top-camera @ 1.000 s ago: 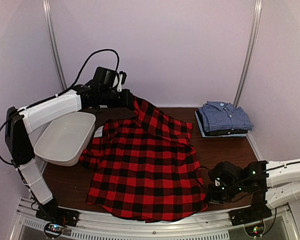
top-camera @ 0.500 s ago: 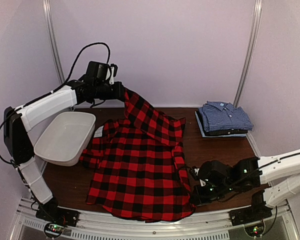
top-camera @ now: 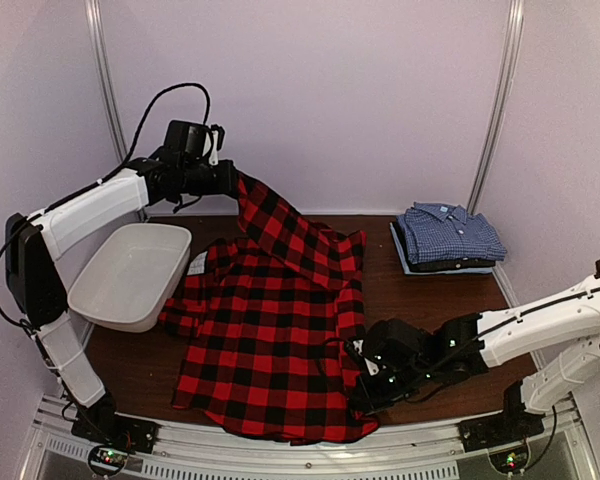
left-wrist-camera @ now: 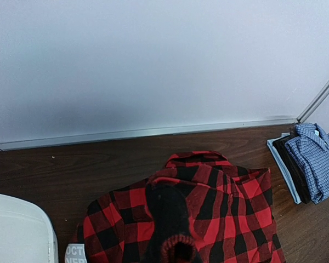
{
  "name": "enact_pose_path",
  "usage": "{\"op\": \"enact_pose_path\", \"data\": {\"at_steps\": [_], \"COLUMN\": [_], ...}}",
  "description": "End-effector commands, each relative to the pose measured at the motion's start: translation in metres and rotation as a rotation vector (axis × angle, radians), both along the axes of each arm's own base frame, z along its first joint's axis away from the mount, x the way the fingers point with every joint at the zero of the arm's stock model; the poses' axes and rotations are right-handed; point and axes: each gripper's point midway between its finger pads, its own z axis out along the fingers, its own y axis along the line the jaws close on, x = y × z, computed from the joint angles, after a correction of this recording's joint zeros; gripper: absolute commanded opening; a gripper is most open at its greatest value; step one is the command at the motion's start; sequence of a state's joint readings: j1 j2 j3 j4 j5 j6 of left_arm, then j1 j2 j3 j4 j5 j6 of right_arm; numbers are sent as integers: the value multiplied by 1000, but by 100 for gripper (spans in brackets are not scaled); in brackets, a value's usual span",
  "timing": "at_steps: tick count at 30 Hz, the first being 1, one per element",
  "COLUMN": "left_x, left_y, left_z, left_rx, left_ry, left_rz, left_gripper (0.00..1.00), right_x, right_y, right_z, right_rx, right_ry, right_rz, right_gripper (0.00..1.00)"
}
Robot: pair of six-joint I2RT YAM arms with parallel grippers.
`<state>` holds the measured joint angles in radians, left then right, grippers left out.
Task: Fold and stack the long sleeve shirts
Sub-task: Fold the flattened shirt at the center of the board.
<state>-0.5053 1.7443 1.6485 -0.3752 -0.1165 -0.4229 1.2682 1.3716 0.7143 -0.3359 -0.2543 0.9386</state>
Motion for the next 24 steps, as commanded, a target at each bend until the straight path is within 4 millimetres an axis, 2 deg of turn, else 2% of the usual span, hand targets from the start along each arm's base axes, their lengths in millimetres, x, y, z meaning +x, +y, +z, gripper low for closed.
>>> {"op": "enact_pose_path", "data": {"at_steps": [1, 6, 12, 19, 24], "left_x": [4, 7, 12, 18, 22], "left_y": [10, 14, 14, 15, 13], "left_z": [58, 72, 73, 92, 87], "left_rx": [-39, -52, -58, -71, -68], "left_ry": [-136, -161, -164, -199, -191], "left_rz": [14, 16, 10, 8, 1], "left_gripper": [0, 0, 0, 0, 0], "right_x": [-4, 2, 4, 6, 5], "right_y": [20, 26, 39, 56, 69], "right_z": [5, 7, 14, 19, 18], "right_rx": [58, 75, 114, 141, 161], "right_ry": [8, 13, 32, 44, 74], "right_rz": [61, 59, 74, 110, 133], "right_gripper": [0, 0, 0, 0, 0]}}
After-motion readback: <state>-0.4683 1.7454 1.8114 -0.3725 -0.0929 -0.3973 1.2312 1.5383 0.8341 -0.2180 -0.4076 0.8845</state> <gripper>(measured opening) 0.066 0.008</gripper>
